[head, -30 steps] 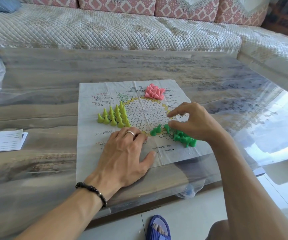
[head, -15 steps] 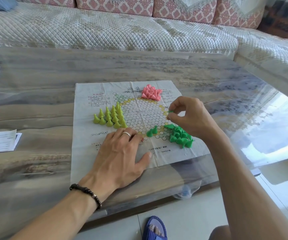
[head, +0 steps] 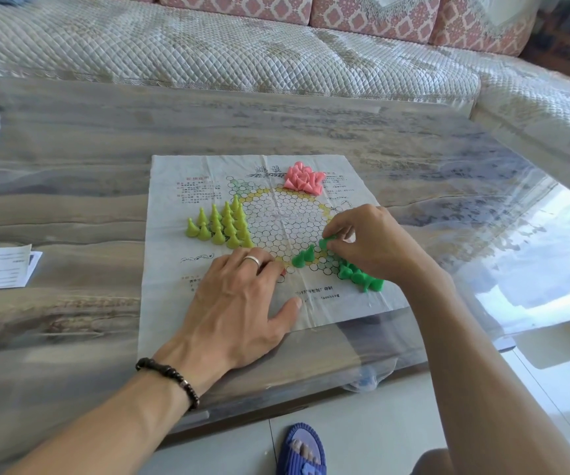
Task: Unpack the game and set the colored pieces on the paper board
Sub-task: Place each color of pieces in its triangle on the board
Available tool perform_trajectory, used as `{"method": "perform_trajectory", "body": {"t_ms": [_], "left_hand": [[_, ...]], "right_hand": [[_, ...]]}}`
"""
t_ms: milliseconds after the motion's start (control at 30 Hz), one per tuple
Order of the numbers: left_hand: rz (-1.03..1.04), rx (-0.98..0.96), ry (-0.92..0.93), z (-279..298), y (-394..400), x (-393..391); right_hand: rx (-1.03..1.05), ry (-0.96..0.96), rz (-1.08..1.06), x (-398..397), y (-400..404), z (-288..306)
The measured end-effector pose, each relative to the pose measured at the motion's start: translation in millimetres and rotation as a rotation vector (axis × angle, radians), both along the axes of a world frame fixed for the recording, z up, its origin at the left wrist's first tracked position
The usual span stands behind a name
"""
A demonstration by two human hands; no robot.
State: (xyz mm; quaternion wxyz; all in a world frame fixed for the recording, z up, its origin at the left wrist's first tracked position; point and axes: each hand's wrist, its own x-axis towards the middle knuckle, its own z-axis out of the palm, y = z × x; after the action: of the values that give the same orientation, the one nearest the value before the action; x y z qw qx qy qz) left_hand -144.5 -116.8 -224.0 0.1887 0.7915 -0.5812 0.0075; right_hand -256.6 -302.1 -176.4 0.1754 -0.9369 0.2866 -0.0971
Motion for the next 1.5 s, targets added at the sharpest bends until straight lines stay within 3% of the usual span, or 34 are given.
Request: {"method": "perform_trajectory", "body": {"t_ms": [367,833,1067,1500], "left_hand": [[-0.003,-0.002,-0.007,-0.3,-0.6,0.7],[-0.006,0.001,-0.013,0.2,0.6,0.5],[-0.010,0.009,-0.014,-0.3,0.1,0.8],[-0.005,-0.004,-0.012,-0.6,0.1,0.7]], "right_hand": [[-0.035,0.067,0.036,11.1,3.2,-8.2],[-0.002,0.068,-0.088,-6.3,-5.9,-8.4],[0.038,-0.163,-0.118,-4.9,-10.2,-11.7],[0.048,-0.166,-0.085,-3.2,-15.4,-18.0]]}}
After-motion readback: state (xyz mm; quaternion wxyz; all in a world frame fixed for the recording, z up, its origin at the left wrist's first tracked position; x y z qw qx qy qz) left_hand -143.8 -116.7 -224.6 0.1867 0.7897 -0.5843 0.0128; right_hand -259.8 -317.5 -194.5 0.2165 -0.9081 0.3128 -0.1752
